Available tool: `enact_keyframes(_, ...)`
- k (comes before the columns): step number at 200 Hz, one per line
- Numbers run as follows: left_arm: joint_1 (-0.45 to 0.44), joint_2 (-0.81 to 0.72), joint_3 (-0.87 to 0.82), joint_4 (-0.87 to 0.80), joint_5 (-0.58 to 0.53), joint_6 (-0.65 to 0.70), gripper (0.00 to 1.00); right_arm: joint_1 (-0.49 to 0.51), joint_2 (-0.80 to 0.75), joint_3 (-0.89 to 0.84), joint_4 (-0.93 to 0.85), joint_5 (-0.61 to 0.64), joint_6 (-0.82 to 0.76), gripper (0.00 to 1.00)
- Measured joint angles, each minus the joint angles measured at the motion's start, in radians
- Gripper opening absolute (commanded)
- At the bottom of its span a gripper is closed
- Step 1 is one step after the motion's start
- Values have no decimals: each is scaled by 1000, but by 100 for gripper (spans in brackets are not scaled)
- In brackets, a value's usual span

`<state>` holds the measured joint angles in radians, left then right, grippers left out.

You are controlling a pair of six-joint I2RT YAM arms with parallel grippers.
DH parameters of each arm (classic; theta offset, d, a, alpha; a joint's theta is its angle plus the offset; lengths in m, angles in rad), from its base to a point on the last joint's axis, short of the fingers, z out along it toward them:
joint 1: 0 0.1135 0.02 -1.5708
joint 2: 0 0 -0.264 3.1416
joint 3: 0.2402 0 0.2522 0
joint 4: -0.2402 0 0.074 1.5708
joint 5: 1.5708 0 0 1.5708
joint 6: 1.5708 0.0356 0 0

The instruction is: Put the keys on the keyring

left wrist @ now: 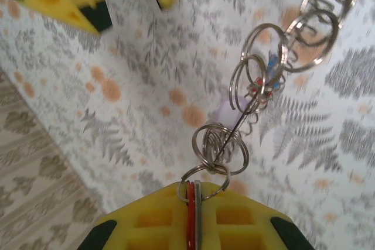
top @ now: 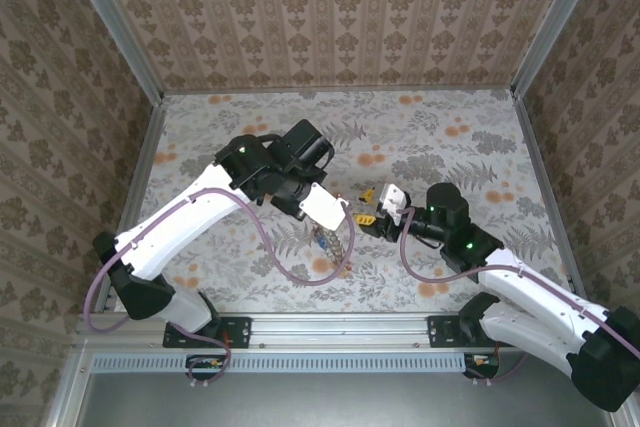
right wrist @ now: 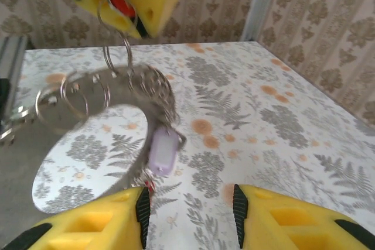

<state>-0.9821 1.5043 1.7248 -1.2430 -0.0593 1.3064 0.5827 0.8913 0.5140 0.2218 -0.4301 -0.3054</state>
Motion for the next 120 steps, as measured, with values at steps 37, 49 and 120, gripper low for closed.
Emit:
enact_keyframes(37,-13,39,63,-39,-203,115,0,-7,-36,-59,26,210,26,99)
enact_keyframes(49,-19,47,66,-36,-275,161,0,-10,-51,-79,37,289,34,100)
enact_keyframes(120,-26,66,66,40,-465,322,0,-28,-154,-91,38,463,74,100)
